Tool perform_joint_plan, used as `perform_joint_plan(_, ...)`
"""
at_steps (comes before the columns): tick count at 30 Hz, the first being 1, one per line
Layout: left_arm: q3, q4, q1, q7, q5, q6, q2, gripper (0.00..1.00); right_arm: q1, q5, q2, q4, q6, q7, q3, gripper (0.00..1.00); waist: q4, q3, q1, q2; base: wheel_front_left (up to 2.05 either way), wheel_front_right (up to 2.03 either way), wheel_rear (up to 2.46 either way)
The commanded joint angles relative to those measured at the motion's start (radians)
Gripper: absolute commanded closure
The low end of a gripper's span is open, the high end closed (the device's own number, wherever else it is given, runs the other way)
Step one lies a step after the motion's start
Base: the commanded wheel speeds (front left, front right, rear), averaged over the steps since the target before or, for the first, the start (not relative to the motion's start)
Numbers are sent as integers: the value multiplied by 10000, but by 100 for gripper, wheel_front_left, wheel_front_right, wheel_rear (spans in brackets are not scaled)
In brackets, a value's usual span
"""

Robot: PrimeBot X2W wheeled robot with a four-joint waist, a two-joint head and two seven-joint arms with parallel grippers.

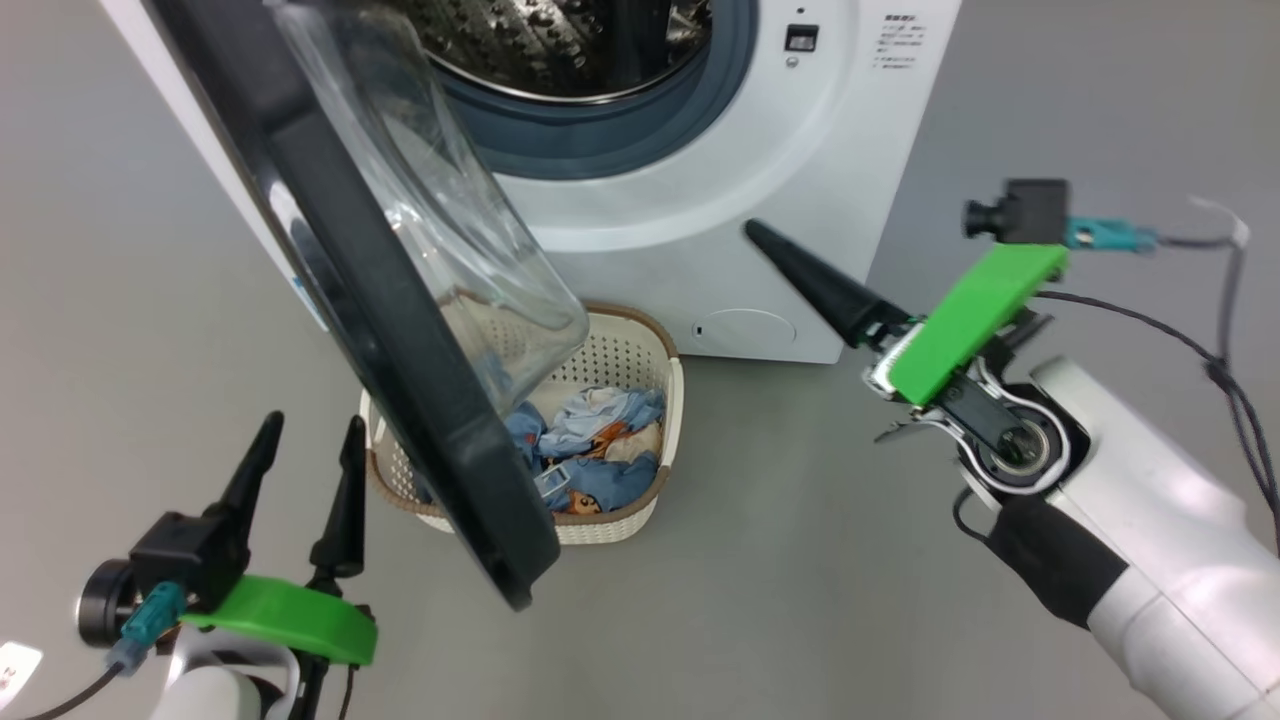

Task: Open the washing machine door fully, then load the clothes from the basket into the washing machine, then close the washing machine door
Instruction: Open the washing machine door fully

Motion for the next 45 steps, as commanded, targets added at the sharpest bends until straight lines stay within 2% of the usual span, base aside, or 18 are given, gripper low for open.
perform_joint_plan(1,433,-309,-22,-63,57,-15,324,0,356,-218,19,-279,16,-471,-90,0,-142,-137,0,0,0,0,0)
perform_joint_plan(8,753,-451,242,-63,122,-15,376,0,1319,-2771,-642,-240,16,-3162,102,0,-527,-395,0,0,0,0,0)
perform_joint_plan(13,982,-543,514,-63,182,-15,404,0,1889,-4809,-842,-53,16,-3766,-581,0,-850,-582,0,0,0,0,0)
perform_joint_plan(17,1119,-623,735,-63,219,-15,389,0,2618,-6776,-538,-345,16,-3805,-2122,0,-1056,-731,0,0,0,0,0)
perform_joint_plan(21,1222,-695,920,-63,251,-14,323,0,3812,-9120,97,-1048,16,-3808,-3729,0,-1188,-898,0,0,0,0,0)
perform_joint_plan(25,1323,-773,1120,-63,282,9,245,0,4959,-10824,776,-1630,16,-3809,-4517,0,-1278,-1013,0,0,0,0,0)
perform_joint_plan(31,1491,-950,1502,-63,303,74,133,0,6187,-12270,1520,-2321,16,-3810,-5433,0,-1327,-1138,0,0,0,0,0)
perform_joint_plan(33,1544,-1036,1646,-63,298,114,82,0,6569,-12440,1754,-2488,16,-3810,-5672,0,-1323,-1181,0,0,0,0,0)
perform_joint_plan(39,1644,-1205,2046,-63,227,237,-80,0,7474,-13548,2030,-3032,16,-3810,-6372,0,-1307,-1259,0,0,0,0,0)
perform_joint_plan(45,1631,-1427,2370,-63,181,377,-187,0,7937,-14119,2352,-3342,16,-3811,-6668,0,-1336,-1313,0,0,0,0,0)
